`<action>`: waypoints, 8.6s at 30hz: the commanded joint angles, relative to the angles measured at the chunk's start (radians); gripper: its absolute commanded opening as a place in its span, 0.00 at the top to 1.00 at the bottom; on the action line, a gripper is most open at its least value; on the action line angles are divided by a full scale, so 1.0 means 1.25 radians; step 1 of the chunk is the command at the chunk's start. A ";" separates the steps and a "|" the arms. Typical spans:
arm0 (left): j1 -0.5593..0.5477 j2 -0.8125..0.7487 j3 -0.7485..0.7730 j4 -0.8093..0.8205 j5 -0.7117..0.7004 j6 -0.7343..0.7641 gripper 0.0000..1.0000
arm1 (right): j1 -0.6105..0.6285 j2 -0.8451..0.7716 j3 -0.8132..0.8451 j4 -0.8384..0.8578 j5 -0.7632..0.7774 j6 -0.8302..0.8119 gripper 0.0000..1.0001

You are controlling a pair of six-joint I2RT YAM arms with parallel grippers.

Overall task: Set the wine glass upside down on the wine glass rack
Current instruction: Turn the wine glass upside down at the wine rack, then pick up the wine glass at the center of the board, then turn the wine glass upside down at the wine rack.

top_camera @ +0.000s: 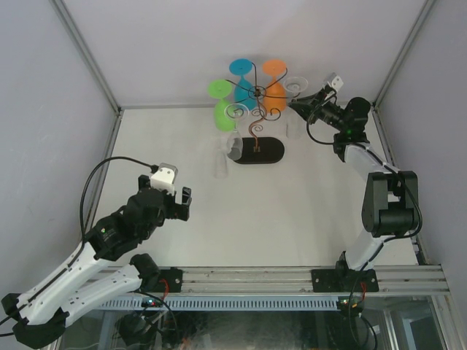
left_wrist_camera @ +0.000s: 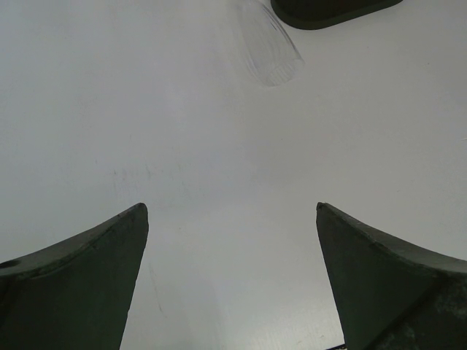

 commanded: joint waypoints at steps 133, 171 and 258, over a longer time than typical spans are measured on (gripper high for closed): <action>0.326 0.820 0.217 0.556 0.359 -0.277 0.02 | -0.031 -0.843 -0.360 -0.950 0.343 0.239 0.01; 0.332 1.005 0.371 0.485 0.408 -0.286 0.20 | -0.032 -0.858 -0.366 -0.950 0.330 0.250 0.01; -0.267 0.011 -0.282 0.546 0.178 -0.334 0.46 | 0.944 -0.720 -0.592 -0.308 1.081 0.512 0.13</action>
